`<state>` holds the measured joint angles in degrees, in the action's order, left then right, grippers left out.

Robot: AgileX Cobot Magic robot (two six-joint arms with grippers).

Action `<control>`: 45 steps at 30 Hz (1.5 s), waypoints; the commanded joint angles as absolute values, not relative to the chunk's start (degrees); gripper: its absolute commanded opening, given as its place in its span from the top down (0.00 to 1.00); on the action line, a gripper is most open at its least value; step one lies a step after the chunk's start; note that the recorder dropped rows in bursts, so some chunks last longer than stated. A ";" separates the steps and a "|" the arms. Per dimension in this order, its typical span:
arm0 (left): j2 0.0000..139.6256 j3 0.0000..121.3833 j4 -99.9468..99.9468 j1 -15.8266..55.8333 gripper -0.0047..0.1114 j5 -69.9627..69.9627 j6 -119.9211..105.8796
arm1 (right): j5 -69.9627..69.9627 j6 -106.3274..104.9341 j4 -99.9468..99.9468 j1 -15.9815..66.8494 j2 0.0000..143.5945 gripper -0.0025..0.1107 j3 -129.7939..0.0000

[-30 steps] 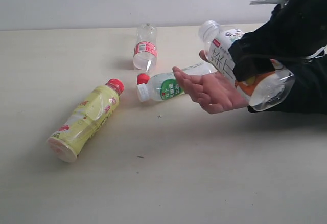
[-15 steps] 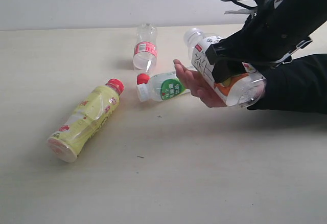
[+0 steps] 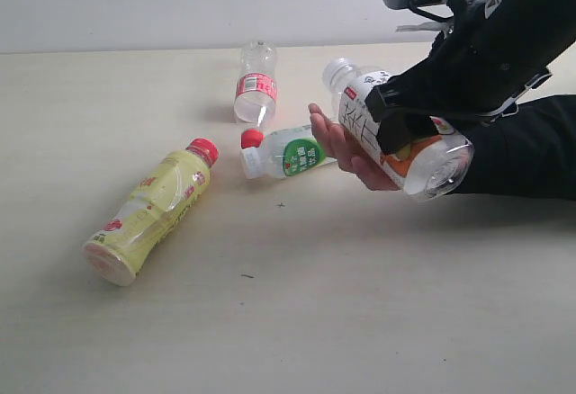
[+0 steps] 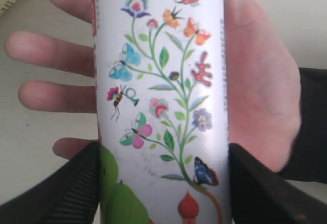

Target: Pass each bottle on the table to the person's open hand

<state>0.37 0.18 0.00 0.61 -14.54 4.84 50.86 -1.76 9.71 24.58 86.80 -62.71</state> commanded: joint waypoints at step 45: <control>0.00 0.00 0.60 0.50 0.96 -13.99 4.69 | 42.89 -26.92 25.97 24.63 57.02 0.73 -53.81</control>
